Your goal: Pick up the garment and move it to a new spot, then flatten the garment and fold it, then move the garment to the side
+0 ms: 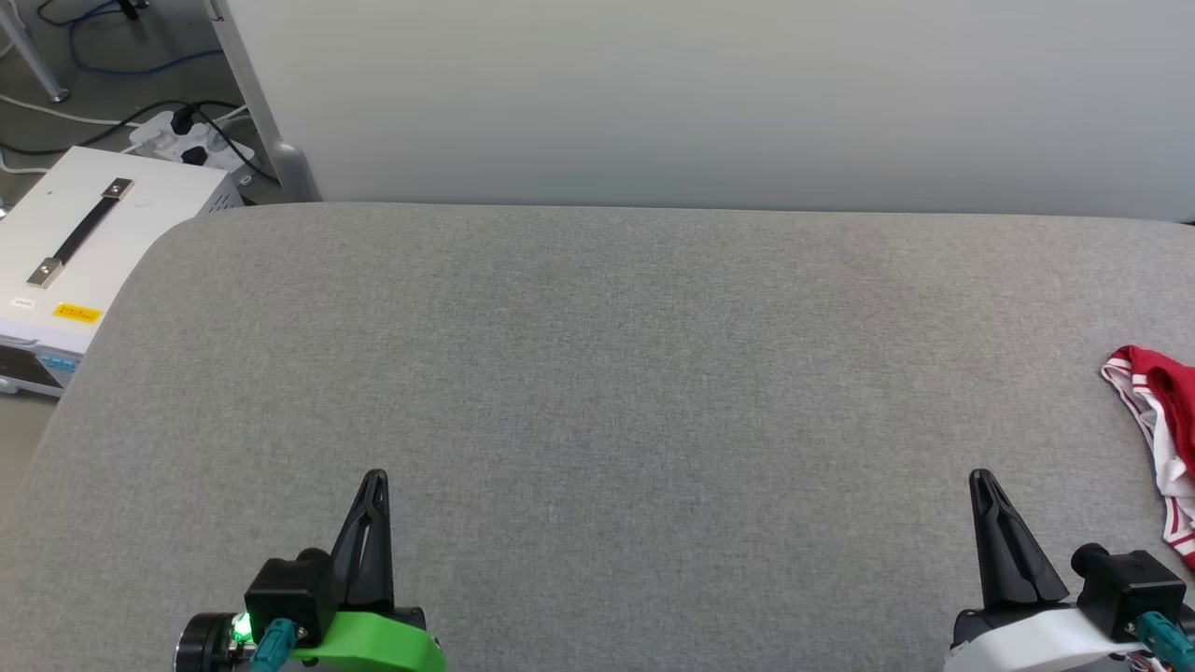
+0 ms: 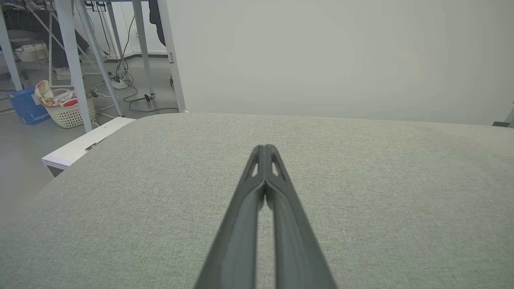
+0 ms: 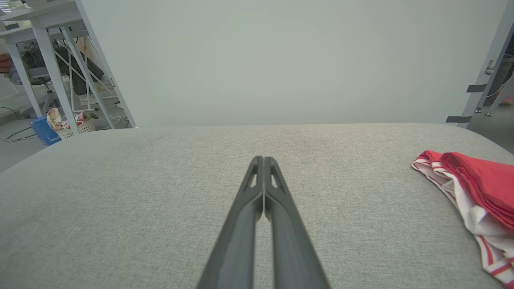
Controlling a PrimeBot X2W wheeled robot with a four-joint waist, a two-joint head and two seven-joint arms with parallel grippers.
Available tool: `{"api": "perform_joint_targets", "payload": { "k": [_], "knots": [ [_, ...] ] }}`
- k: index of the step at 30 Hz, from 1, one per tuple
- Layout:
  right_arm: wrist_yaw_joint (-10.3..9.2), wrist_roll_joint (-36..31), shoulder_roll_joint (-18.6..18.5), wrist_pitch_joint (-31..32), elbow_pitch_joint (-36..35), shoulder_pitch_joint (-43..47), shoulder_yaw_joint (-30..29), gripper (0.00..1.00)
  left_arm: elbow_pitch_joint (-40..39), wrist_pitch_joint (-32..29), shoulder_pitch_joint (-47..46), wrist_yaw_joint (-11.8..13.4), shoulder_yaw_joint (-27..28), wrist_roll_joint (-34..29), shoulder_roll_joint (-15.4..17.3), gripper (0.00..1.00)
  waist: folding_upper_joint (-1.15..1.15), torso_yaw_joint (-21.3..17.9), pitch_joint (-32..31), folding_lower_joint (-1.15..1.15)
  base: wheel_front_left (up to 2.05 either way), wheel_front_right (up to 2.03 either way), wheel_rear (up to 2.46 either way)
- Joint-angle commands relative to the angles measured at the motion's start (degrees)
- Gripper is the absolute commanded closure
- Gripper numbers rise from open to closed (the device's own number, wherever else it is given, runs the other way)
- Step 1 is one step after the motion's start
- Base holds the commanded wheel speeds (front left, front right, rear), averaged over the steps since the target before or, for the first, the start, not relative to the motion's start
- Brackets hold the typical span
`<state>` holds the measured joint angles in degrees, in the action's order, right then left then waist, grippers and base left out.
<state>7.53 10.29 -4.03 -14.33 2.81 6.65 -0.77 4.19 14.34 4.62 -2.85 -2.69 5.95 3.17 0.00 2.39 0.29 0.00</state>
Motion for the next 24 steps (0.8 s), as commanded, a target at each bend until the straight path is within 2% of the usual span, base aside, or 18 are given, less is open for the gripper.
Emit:
{"api": "perform_joint_targets", "payload": {
  "k": [1,24],
  "knots": [
    [0.0,-0.4,0.0,0.4,-0.1,-0.3,0.0,1.0,-0.1,-0.4,-0.2,0.1,0.1,-0.3,0.0,1.0,0.0,0.0,0.0,0.0,0.0,0.0,0.0],
    [-0.01,-2.2,0.3,3.0,-0.6,-1.5,0.2,1.0,-0.9,-3.0,-1.0,0.6,0.6,-1.3,-0.1,1.0,0.0,-0.5,-0.1,0.0,0.0,0.0,0.0]
  ]
}}
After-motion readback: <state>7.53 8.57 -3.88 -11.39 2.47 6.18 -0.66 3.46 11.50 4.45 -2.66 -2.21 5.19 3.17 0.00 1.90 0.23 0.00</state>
